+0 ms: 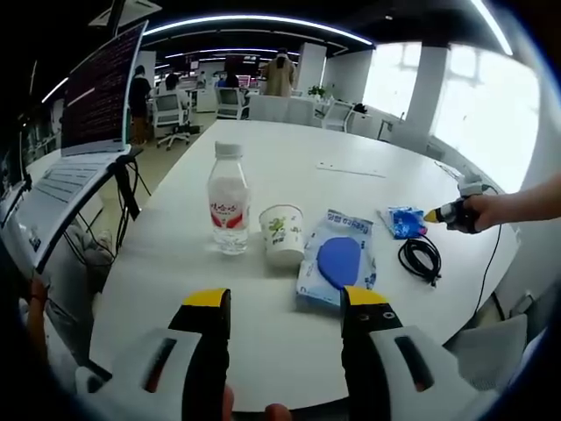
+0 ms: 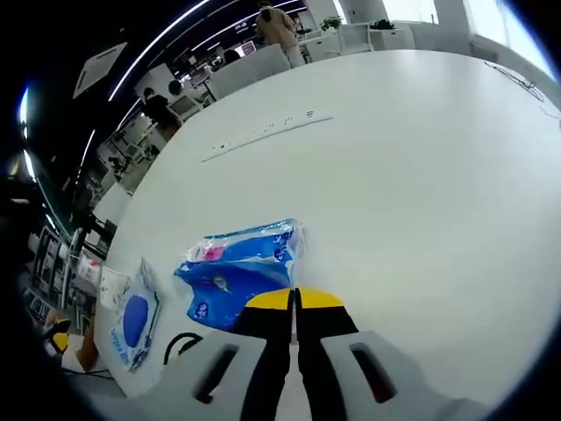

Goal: Arrange the tabletop items into an orderly group along one side of the table until the central work area is clear of visible clutter.

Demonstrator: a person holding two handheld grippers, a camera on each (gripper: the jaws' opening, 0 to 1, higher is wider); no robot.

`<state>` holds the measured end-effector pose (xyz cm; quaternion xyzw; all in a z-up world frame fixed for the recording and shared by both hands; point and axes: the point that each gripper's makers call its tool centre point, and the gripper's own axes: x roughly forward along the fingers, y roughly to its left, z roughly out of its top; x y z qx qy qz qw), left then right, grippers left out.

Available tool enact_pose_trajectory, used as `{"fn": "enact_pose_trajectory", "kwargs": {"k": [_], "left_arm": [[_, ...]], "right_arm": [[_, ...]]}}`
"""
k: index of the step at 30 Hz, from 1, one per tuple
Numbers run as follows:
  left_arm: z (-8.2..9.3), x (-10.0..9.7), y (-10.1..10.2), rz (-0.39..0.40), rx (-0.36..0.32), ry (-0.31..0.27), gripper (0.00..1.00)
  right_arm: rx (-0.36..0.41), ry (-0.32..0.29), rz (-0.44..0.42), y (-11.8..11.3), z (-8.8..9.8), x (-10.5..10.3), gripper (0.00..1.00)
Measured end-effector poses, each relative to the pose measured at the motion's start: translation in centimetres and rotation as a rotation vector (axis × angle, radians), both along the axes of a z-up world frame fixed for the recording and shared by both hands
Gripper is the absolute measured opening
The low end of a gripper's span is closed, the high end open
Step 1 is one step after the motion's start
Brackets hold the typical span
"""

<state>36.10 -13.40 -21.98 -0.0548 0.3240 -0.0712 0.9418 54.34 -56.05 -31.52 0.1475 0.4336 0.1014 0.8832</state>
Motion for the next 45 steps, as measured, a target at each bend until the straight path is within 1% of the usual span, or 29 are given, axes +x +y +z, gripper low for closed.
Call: {"fn": "enact_pose_trajectory", "kwargs": {"k": [2,5,8,12,13,17,20,25,31,36,39,41,45], "left_arm": [[0.0,-0.1,0.0,0.0,0.0,0.0,0.5],[0.1,-0.3,-0.1,0.0,0.001,-0.001,0.5],[0.3,-0.4,-0.1,0.004,0.0,-0.004,0.5],[0.4,-0.7,-0.2,0.007,0.002,-0.005,0.5],[0.4,-0.8,-0.2,0.009,0.003,-0.005,0.5],[0.4,-1.0,-0.2,0.014,0.0,-0.005,0.5],[0.4,-1.2,-0.2,0.016,0.001,-0.004,0.5],[0.5,-1.2,-0.3,0.016,0.002,-0.006,0.5],[0.5,-1.1,-0.3,0.014,-0.003,-0.011,0.5],[0.1,-1.3,-0.3,0.016,-0.013,-0.004,0.5],[-0.3,-1.4,-0.3,0.017,-0.02,0.001,0.5],[-0.7,-1.4,-0.6,0.018,-0.032,0.009,0.5],[-1.1,-1.5,-1.1,0.015,-0.049,0.017,0.5]], "right_arm": [[-0.006,-0.001,0.017,-0.1,0.0,-0.3,0.0],[-0.05,-0.007,0.078,-0.3,0.0,-0.6,0.0],[-0.067,-0.017,0.112,-0.6,0.0,-0.5,0.0],[-0.079,-0.028,0.142,0.5,1.4,-2.0,0.0],[-0.084,-0.029,0.149,0.5,1.5,-2.1,0.0],[-0.081,-0.03,0.147,0.8,2.3,-2.9,0.0],[-0.072,-0.019,0.14,0.9,2.7,-3.5,0.0],[-0.066,-0.017,0.131,1.0,3.3,-4.1,0.05],[-0.066,-0.023,0.141,1.3,3.9,-4.3,0.08],[-0.077,-0.049,0.161,1.6,4.9,-4.0,0.1],[-0.081,-0.068,0.179,2.1,5.5,-3.7,0.1],[-0.074,-0.086,0.191,2.8,6.1,-3.5,0.11],[-0.078,-0.106,0.236,4.0,6.2,-2.8,0.12]]}}
